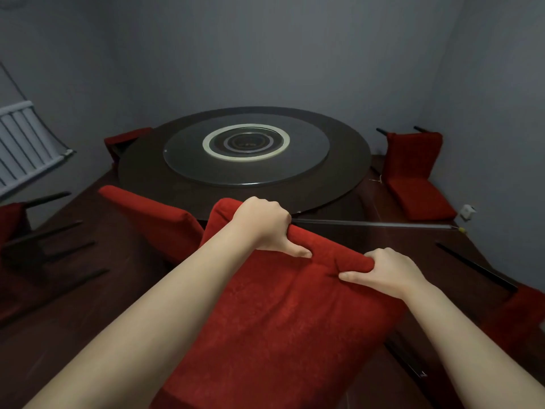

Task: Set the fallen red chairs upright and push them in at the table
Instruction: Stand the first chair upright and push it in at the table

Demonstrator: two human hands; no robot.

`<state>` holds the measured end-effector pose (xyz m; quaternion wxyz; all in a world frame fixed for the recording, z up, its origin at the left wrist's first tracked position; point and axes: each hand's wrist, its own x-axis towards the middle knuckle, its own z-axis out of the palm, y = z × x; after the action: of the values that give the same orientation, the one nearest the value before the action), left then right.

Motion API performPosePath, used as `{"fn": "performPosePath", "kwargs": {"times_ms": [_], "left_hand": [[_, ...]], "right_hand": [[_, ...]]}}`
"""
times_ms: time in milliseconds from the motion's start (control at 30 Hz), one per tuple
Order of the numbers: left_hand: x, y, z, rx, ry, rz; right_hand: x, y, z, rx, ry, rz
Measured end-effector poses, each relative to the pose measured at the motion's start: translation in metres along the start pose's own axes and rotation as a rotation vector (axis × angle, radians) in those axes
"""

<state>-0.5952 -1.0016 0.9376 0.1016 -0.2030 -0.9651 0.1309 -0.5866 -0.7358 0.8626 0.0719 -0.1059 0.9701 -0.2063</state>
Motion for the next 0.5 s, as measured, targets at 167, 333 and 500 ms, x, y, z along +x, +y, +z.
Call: {"fn": "performPosePath", "kwargs": {"times_ms": [167,333,500], "left_hand": [[0.008,-0.008,0.002,-0.008,0.021,-0.021],[0.017,-0.009,0.005,-0.046,0.018,-0.023],[0.021,-0.026,0.013,-0.083,0.015,0.017]], "right_hand": [[0.009,-0.003,-0.010,-0.018,0.006,-0.017],[0.017,0.001,-0.018,-0.017,-0.005,-0.008],[0.026,-0.005,-0.016,-0.014,0.032,0.013]]}}
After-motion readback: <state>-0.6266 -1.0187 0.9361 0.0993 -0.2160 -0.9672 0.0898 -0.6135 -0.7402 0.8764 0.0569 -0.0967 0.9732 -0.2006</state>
